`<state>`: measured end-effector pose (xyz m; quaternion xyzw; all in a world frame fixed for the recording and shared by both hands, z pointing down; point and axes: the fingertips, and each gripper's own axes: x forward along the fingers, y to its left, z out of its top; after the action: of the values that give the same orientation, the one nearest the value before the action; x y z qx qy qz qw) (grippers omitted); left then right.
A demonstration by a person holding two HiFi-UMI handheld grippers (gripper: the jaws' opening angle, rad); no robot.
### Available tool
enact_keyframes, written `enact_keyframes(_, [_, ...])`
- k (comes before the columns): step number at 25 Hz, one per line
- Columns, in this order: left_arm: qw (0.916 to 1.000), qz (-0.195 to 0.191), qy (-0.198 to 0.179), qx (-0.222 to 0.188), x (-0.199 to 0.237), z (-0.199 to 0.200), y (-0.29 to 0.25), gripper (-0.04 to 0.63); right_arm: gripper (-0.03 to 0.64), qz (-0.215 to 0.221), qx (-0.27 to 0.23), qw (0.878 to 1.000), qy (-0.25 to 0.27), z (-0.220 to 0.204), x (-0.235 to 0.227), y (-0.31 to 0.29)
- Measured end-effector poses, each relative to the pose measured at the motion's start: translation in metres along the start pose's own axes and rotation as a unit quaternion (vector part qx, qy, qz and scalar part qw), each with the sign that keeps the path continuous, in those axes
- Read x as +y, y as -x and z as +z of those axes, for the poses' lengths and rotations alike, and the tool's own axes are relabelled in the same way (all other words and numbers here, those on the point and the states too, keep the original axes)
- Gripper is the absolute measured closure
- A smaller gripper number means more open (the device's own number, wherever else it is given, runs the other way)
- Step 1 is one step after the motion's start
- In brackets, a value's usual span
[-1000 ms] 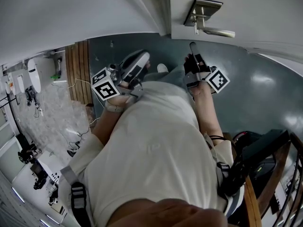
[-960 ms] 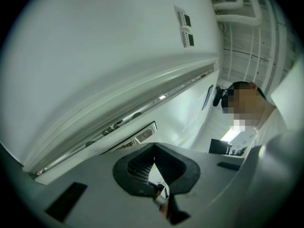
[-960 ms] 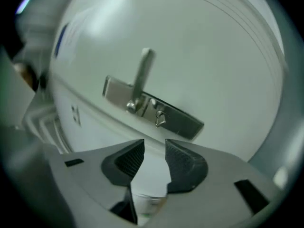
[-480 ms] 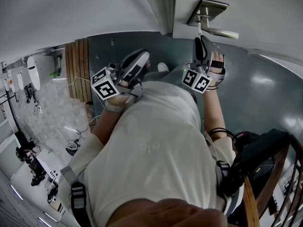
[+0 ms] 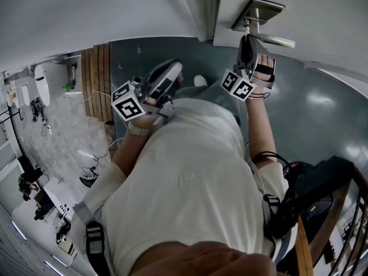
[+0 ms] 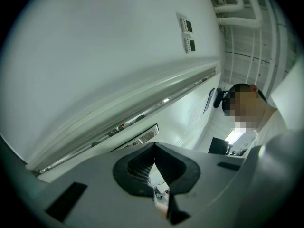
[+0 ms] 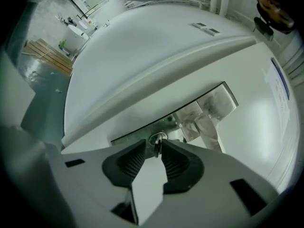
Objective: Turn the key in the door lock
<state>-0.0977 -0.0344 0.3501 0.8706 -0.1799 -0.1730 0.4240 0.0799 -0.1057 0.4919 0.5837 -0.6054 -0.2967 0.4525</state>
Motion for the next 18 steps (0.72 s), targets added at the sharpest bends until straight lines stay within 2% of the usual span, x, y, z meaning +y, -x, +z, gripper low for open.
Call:
enact_keyframes(4, [1.0000, -0.002, 0.001, 0.001, -0.001, 0.000, -0.002, 0.586, 0.566, -0.027, -0.003, 1.000, -0.015, 0.001, -0.009, -0.002])
enact_keyframes(7, [1.0000, -0.003, 0.002, 0.001, 0.000, 0.000, -0.002, 0.588, 0.569, -0.030, -0.004, 0.999, -0.040, 0.000, -0.012, -0.003])
enact_keyframes(11, [1.0000, -0.003, 0.004, 0.000, 0.000, 0.000, -0.002, 0.586, 0.572, -0.012, -0.004, 0.990, -0.143, -0.001, -0.015, -0.003])
enact_keyframes(15, [1.0000, -0.002, 0.004, -0.002, 0.001, -0.001, -0.001, 0.587, 0.572, -0.002, 0.001, 0.967, -0.255, -0.006, -0.017, -0.004])
enact_keyframes(16, [1.0000, -0.001, 0.004, -0.003, 0.001, -0.001, -0.001, 0.586, 0.572, 0.004, 0.002, 0.957, -0.291, -0.007, -0.017, -0.004])
enact_keyframes(18, [1.0000, -0.002, 0.004, -0.004, 0.001, -0.001, -0.002, 0.587, 0.574, 0.018, 0.002, 0.927, -0.375, -0.009, -0.017, -0.005])
